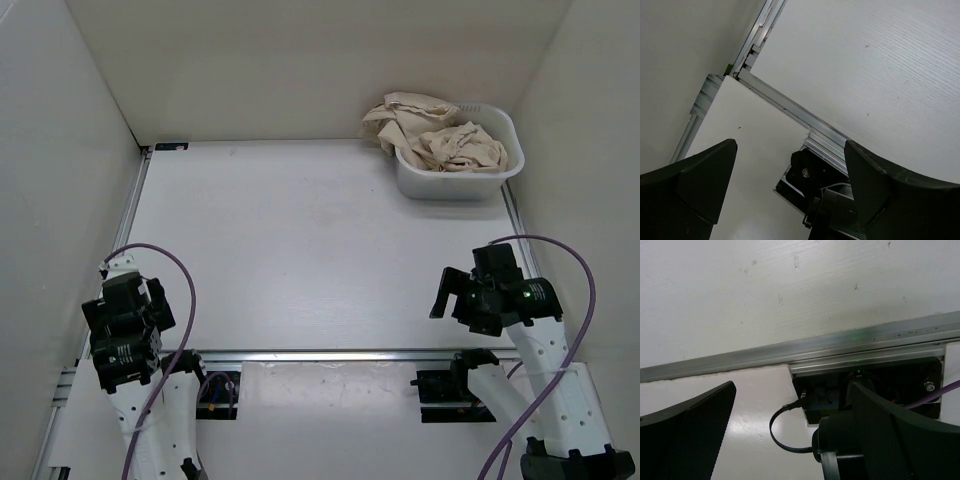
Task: Fold and stack the trousers
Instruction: Grab the trousers from the pile, then move the trousers to the center of the board, then flatten the trousers out
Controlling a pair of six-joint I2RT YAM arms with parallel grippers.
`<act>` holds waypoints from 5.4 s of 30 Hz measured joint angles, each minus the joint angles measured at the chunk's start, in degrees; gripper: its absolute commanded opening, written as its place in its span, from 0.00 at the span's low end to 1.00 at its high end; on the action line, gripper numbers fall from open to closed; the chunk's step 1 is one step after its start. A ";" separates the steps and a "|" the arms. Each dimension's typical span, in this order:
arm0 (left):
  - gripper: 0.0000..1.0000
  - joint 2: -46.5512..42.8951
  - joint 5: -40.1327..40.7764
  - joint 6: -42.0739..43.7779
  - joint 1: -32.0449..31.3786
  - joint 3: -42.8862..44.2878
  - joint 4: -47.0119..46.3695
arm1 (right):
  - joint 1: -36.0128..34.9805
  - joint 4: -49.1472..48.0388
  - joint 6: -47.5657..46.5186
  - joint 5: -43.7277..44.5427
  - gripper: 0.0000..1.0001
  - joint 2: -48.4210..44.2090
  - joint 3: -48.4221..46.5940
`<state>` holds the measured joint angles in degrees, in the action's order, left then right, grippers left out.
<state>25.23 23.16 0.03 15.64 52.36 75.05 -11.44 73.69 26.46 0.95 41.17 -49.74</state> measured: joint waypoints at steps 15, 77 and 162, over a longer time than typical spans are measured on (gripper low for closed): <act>1.00 21.38 -8.90 -0.02 0.02 5.35 -9.18 | 0.22 -19.37 -7.78 8.26 0.99 22.14 -28.74; 1.00 29.05 -16.87 0.00 -1.40 17.81 -20.74 | -31.87 -49.57 9.97 13.18 0.00 47.30 -32.76; 1.00 44.33 -15.19 -0.04 -20.57 -0.07 -23.34 | -43.95 -24.33 17.86 25.22 0.99 40.33 -17.07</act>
<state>69.56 7.97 -0.01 -4.93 52.29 51.70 -55.40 49.36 44.31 26.17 81.49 -66.81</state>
